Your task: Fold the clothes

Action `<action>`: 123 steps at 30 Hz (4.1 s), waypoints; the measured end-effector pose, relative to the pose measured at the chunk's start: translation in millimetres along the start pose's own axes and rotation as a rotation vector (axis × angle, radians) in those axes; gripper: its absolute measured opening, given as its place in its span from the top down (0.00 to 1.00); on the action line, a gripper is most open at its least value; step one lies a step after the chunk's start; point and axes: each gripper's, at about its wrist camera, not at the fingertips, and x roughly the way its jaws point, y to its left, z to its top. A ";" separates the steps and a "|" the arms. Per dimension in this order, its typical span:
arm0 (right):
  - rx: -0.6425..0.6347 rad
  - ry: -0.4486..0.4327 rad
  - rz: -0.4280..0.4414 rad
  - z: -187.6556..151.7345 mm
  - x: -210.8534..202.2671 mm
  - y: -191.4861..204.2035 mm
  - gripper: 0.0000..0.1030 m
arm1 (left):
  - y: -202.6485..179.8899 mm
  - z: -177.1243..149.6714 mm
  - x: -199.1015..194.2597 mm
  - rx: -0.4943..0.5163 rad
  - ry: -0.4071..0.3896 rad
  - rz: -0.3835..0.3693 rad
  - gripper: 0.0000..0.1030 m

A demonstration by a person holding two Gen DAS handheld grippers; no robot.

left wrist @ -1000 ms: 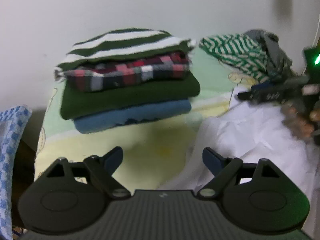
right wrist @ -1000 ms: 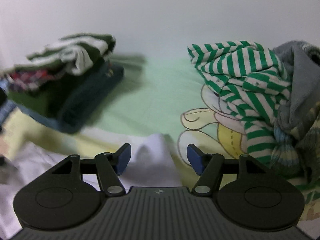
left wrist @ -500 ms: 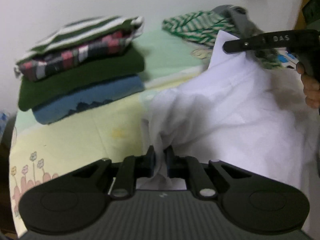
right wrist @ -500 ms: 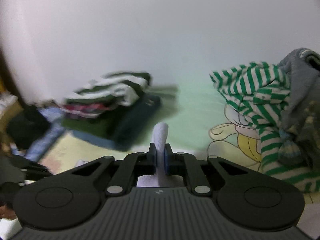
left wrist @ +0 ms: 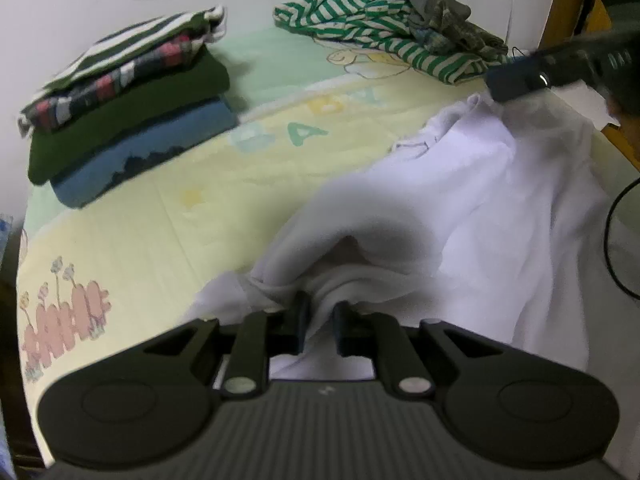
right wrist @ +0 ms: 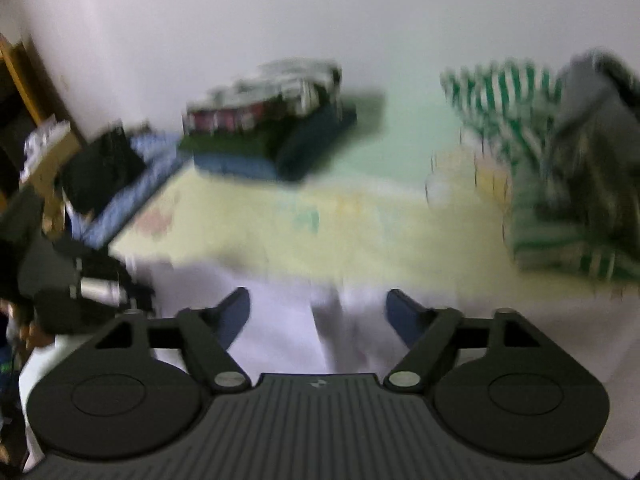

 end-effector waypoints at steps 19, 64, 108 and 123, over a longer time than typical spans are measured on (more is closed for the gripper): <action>0.061 0.111 -0.024 -11.2 22.6 -14.3 0.91 | 24.6 31.0 28.2 -0.241 -0.049 -0.094 0.90; 0.269 0.172 -0.517 -159.0 -195.3 38.5 0.61 | -35.7 -92.9 -76.2 -0.073 -0.007 0.110 0.49; 0.198 0.245 -0.008 -277.9 -225.7 54.9 0.96 | -139.4 -227.0 -161.3 -0.407 0.190 0.223 0.94; 0.046 0.425 0.024 -305.3 -212.3 68.9 0.99 | -137.4 -271.2 -167.8 -0.513 0.254 0.256 0.93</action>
